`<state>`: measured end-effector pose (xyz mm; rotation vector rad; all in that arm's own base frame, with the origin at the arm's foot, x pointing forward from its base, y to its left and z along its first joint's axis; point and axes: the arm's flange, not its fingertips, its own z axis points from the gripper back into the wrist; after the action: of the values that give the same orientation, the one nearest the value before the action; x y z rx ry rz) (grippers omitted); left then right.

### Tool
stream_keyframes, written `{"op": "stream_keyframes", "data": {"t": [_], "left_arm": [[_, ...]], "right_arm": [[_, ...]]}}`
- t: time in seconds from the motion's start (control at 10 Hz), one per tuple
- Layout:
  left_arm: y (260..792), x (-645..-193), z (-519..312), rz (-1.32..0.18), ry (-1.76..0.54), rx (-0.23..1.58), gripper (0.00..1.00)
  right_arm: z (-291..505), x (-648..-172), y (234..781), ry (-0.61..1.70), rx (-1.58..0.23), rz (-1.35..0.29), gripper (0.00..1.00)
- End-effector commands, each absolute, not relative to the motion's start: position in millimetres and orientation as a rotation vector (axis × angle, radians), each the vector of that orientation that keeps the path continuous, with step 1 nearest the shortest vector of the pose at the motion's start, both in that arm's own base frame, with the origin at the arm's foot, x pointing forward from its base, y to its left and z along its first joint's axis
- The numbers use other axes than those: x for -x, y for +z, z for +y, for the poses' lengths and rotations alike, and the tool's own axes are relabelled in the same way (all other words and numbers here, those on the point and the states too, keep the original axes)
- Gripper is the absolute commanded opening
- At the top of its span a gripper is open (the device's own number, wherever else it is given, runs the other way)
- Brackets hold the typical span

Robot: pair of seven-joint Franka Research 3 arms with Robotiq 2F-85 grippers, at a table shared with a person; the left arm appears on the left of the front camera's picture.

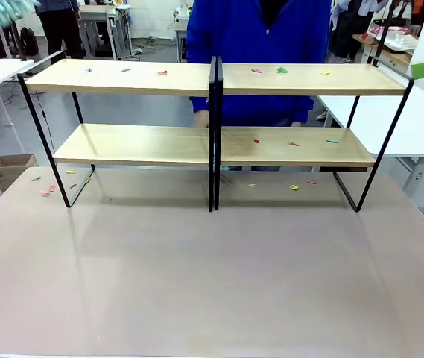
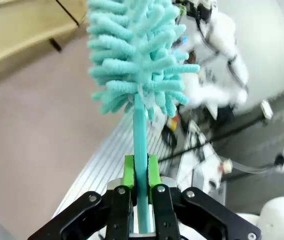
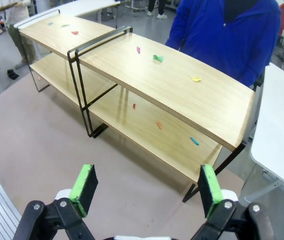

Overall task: Clean the shelves.
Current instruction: Clean a randomly selected level of the Shelf with the Duster, then clean another randomly selected level of the Shelf with the Duster.

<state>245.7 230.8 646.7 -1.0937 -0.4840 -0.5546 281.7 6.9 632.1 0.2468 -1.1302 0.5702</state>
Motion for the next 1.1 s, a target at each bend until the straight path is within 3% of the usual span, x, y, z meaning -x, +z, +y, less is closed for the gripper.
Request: {"op": "stream_keyframes", "data": {"t": [0.0, 0.1, 0.2, 1.0], "left_arm": [[637, -257, 250, -0.563, -0.45, 1.134, 0.0], [625, -265, 272, -0.506, -0.416, 1.195, 0.0], [637, -247, 253, -0.537, -0.469, 1.125, 0.0], [637, -247, 253, -0.537, -0.469, 1.125, 0.0]], "right_arm": [[7, -282, 632, 0.571, -0.245, -1.132, 1.0], [7, -282, 632, 0.571, -0.245, -1.132, 1.0], [7, -282, 632, 0.571, -0.245, -1.132, 1.0], [7, -282, 632, 0.571, -0.245, -1.132, 1.0]]}}
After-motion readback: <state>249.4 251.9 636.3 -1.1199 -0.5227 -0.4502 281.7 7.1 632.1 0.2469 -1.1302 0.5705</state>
